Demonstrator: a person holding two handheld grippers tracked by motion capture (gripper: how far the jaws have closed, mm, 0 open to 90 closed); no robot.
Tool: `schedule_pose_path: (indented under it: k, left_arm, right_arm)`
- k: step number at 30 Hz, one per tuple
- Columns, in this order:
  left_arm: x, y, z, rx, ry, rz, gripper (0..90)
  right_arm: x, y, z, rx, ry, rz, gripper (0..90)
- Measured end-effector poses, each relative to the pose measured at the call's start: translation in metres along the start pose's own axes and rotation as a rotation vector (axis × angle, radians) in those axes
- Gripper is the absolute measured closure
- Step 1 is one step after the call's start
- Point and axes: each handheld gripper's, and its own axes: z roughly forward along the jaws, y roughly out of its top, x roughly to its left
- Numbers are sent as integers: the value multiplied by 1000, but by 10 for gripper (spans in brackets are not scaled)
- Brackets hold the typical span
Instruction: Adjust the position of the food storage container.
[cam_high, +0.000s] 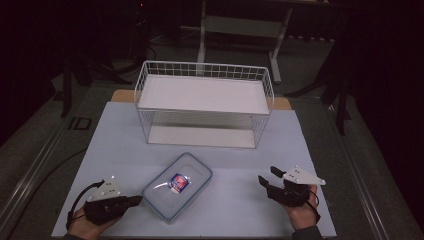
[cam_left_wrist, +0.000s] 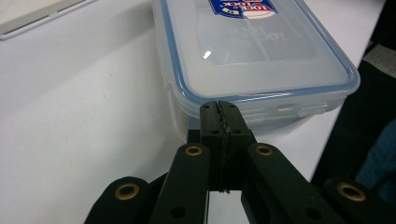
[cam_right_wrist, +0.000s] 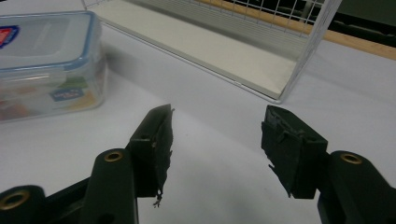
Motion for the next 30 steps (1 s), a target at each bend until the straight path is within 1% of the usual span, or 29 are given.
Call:
schedule_pose_path:
  k: [1, 2, 7, 10, 13, 14, 15, 16, 17, 18, 19, 20, 21, 22, 23, 24, 25, 26, 28, 29, 30]
  left_arm:
    - [1, 3, 4, -4, 5, -5, 900]
    - [1, 3, 4, -4, 5, -5, 899]
    - [2, 13, 15, -6, 41, 15, 899]
    - [3, 19, 23, -9, 53, 12, 900]
    - [4, 26, 31, -8, 67, 11, 899]
    - [4, 28, 34, -9, 72, 13, 899]
    - [4, 33, 41, -15, 85, 14, 899]
    - [4, 33, 41, -15, 85, 14, 899]
    - [5, 39, 48, -20, 97, 10, 899]
    - [5, 39, 48, -20, 97, 10, 899]
    - [5, 44, 54, -18, 112, 18, 900]
    - [5, 44, 54, -18, 112, 18, 899]
    - [4, 50, 61, -22, 130, 15, 900]
    - [4, 50, 61, -22, 130, 15, 899]
    - [3, 55, 66, -17, 147, 17, 899]
    - [3, 55, 66, -17, 147, 17, 899]
    - [3, 58, 67, -27, 148, 5, 899]
    - [3, 58, 67, -27, 148, 5, 899]
    - [2, 57, 65, -32, 141, -4, 899]
    - [1, 55, 64, -32, 137, -8, 899]
    - [-1, 53, 62, -35, 128, -17, 899]
  right_arm:
    - [0, 0, 1, -1, 0, 0, 426]
    - [0, 0, 1, -1, 0, 0, 426]
    - [0, 2, 2, -17, 19, 25, 438]
    - [0, 3, 7, -26, 34, 46, 449]
    - [2, 6, 12, -21, 37, 45, 457]
    - [3, 7, 14, -17, 38, 45, 459]
    - [4, 8, 17, -8, 36, 38, 466]
    - [4, 8, 17, -8, 36, 38, 466]
    - [4, 10, 22, 0, 42, 39, 482]
    - [4, 10, 22, 0, 42, 39, 482]
    - [4, 11, 26, 17, 43, 37, 511]
    - [4, 11, 26, 17, 43, 37, 511]
    - [4, 13, 32, 35, 38, 41, 540]
    - [4, 13, 32, 35, 38, 41, 540]
    - [3, 16, 37, 53, 37, 57, 571]
    - [3, 16, 37, 53, 37, 57, 571]
    - [2, 18, 44, 67, 47, 67, 590]
    - [2, 18, 44, 67, 47, 67, 590]
    - [2, 20, 50, 83, 55, 68, 616]
    - [0, 22, 56, 93, 75, 71, 676]
    - [0, 22, 56, 93, 75, 71, 676]
